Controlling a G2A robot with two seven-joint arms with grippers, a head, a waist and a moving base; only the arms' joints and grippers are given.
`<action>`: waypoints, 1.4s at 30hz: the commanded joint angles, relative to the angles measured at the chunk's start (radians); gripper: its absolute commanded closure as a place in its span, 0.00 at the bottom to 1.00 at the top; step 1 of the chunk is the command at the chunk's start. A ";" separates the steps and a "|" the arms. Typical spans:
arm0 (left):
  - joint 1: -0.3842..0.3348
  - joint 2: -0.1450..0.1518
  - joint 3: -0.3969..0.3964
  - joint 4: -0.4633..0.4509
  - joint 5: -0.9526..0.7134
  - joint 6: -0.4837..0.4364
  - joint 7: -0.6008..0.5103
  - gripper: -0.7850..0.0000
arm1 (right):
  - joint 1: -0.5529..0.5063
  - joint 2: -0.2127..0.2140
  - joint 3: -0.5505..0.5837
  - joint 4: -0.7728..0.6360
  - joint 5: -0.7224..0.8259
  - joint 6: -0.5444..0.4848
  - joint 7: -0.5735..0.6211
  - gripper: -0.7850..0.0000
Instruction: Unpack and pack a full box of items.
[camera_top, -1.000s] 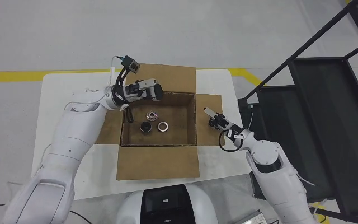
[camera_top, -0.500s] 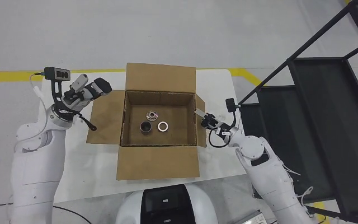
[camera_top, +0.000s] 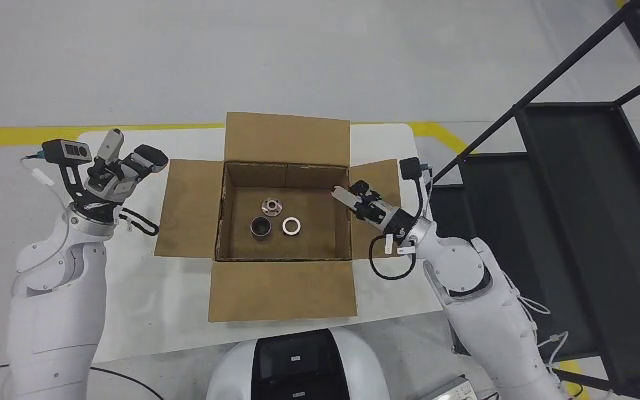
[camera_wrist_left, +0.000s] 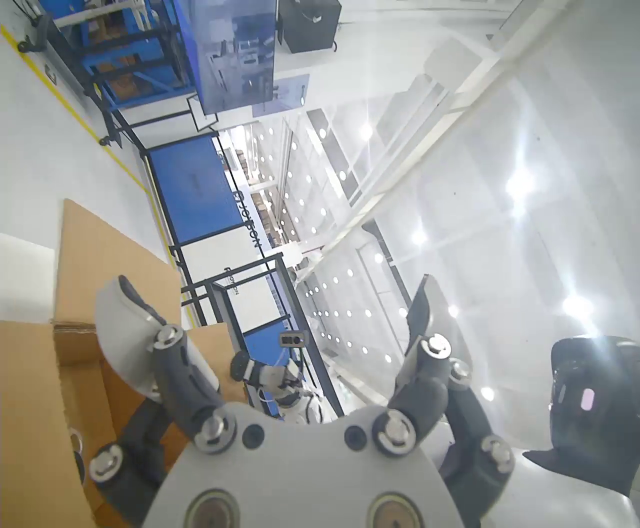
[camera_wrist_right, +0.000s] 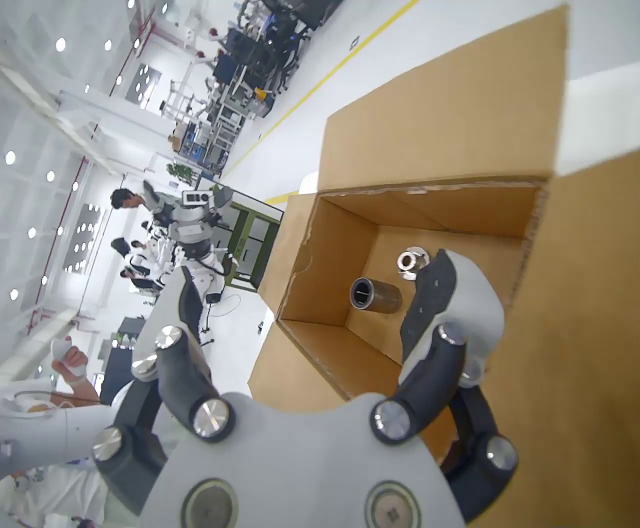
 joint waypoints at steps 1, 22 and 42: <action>0.012 -0.001 -0.006 -0.003 -0.001 -0.012 0.030 0.00 | 0.030 -0.003 -0.048 -0.009 -0.063 0.013 0.013 0.00; 0.054 -0.002 -0.026 -0.020 -0.007 -0.046 0.090 0.00 | 0.451 -0.121 -0.612 0.339 -0.661 0.179 0.100 0.00; 0.054 -0.002 -0.026 -0.020 -0.007 -0.046 0.090 0.00 | 0.724 -0.275 -0.825 0.712 -0.624 0.173 0.223 0.00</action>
